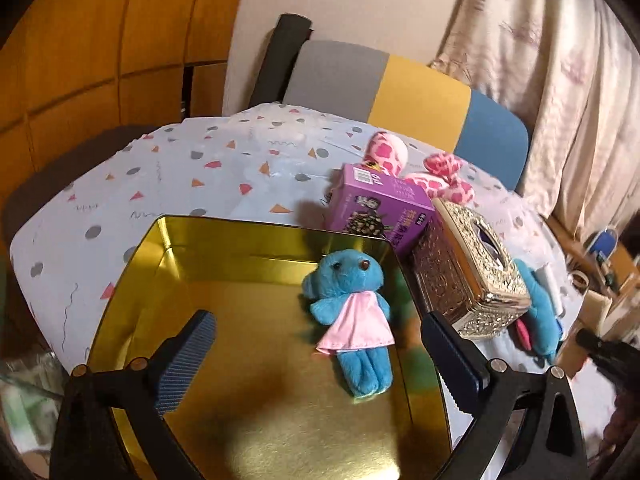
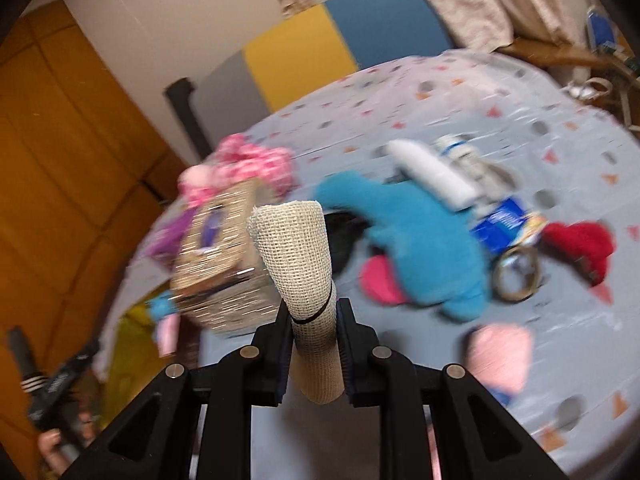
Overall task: Organize soft objects
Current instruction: 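Lower the beige cloth roll into the gold tray and open the right tool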
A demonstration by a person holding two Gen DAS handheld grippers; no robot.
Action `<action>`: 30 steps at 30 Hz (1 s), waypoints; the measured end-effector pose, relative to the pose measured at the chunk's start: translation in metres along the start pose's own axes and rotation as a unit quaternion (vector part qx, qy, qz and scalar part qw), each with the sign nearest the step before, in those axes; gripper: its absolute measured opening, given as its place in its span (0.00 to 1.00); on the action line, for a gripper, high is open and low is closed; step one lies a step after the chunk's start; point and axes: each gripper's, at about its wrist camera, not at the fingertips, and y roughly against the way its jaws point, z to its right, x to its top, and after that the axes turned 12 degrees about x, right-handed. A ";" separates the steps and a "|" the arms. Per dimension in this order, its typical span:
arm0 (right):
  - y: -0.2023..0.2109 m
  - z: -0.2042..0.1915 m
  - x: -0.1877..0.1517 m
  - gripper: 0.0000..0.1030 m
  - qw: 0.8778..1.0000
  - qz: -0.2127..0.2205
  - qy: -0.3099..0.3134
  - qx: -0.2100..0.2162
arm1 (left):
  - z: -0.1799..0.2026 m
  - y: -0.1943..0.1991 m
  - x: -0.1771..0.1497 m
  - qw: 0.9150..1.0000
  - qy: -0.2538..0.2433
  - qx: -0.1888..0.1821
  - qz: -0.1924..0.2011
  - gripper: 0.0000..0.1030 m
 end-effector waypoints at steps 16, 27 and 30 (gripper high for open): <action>-0.136 -0.157 -0.064 0.21 0.966 -0.215 0.088 0.110 | -0.043 0.031 -0.014 0.997 0.002 0.047 0.060 1.00; -0.135 -0.153 -0.069 0.41 0.969 -0.202 0.139 0.007 | -0.051 0.017 -0.026 0.999 0.005 0.038 0.026 1.00; -0.116 -0.151 -0.066 0.43 0.973 -0.171 0.152 -0.006 | -0.046 0.017 -0.026 1.000 -0.001 0.025 0.019 1.00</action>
